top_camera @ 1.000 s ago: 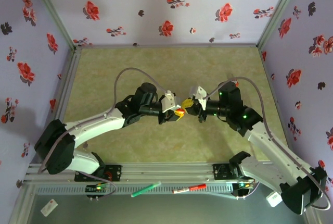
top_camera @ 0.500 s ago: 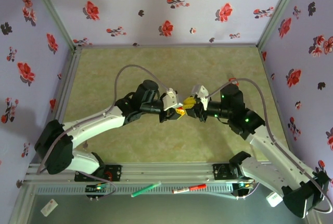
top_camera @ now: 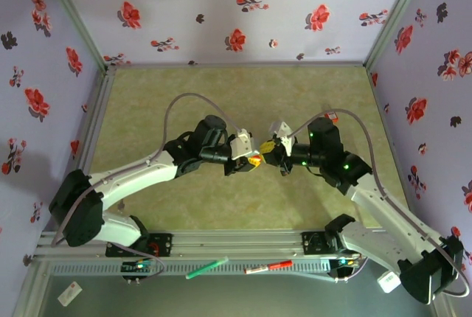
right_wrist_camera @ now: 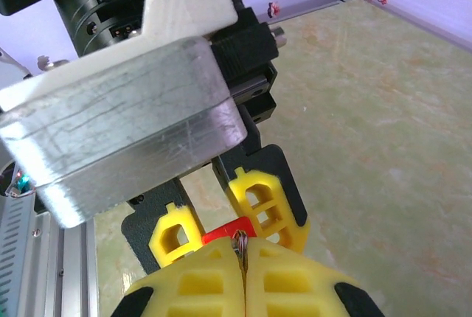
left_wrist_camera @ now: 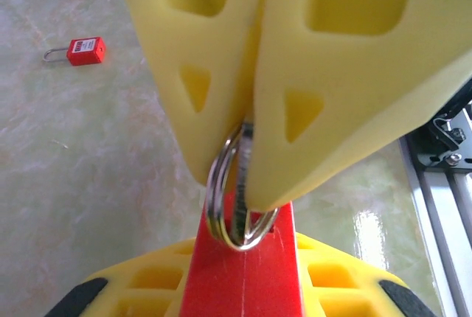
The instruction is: Unlock with the key
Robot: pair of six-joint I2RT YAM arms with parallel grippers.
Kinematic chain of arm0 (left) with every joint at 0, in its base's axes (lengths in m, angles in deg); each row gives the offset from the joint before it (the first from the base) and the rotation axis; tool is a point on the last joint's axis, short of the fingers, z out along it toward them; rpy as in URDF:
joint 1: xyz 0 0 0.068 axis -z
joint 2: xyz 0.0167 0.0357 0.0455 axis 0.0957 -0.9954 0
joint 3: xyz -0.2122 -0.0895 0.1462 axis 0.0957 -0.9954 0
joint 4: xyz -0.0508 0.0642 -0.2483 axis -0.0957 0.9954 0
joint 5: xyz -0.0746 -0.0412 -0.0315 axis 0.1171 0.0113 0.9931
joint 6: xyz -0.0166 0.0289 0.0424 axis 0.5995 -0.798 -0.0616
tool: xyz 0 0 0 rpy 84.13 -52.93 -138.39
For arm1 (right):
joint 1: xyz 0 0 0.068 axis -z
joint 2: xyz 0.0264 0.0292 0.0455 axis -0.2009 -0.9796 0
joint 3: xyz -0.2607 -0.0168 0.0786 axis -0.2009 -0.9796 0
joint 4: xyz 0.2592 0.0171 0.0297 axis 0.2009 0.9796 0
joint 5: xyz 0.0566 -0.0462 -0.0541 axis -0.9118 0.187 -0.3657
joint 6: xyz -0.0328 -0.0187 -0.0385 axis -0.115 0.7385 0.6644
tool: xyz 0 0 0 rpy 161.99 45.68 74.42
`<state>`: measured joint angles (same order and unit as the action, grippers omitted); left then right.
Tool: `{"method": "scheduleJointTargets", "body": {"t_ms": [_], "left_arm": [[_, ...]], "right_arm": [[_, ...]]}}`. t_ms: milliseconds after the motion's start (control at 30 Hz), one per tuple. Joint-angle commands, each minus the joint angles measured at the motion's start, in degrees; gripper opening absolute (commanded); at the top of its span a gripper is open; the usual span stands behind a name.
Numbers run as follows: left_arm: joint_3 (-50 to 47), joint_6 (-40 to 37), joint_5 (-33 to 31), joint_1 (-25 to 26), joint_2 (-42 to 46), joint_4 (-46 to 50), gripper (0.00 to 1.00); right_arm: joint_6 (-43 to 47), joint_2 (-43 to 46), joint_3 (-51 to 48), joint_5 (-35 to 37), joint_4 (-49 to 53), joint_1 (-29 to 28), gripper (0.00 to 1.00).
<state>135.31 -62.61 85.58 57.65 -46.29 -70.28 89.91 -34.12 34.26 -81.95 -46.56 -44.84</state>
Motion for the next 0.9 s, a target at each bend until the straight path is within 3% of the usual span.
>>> {"method": "scheduleJointTargets", "body": {"t_ms": [0,133,200,233,367,533,633,733,867], "left_arm": [[2.9,-1.5,-10.0,1.3,0.4,-7.3,0.0],[-0.2,-1.4,-17.6,2.3,1.7,-15.0,0.0],[-0.5,0.1,-18.2,2.4,2.3,-16.7,0.0],[-0.4,1.8,-15.9,1.7,2.8,-17.1,0.0],[4.3,11.6,6.5,-3.1,2.5,-13.6,0.0],[12.8,7.9,19.2,-5.0,0.9,0.6,0.0],[17.0,3.9,21.0,-5.8,-0.7,8.7,0.0],[20.1,1.3,21.0,-5.8,-1.7,11.8,0.0],[23.5,-0.3,21.0,-6.7,-1.6,13.6,0.0]], "right_arm": [[-6.5,-0.6,0.5,-4.3,0.5,-1.1,0.0],[-18.1,-0.3,-1.6,-3.6,-6.1,-1.2,0.0],[-21.4,0.5,-3.5,-3.6,-8.8,-1.3,0.0],[-21.4,1.3,-4.9,-4.2,-9.8,-1.5,0.0],[-16.2,6.6,-9.7,-6.2,-9.9,-2.7,0.0],[1.1,7.6,-3.9,-6.9,10.3,-2.8,0.0],[8.3,4.9,-0.4,-8.7,18.3,-2.8,0.0],[12.5,0.1,1.9,-12.8,22.8,-3.1,0.0],[14.7,-2.8,1.9,-11.9,24.4,-7.0,0.0]]}}
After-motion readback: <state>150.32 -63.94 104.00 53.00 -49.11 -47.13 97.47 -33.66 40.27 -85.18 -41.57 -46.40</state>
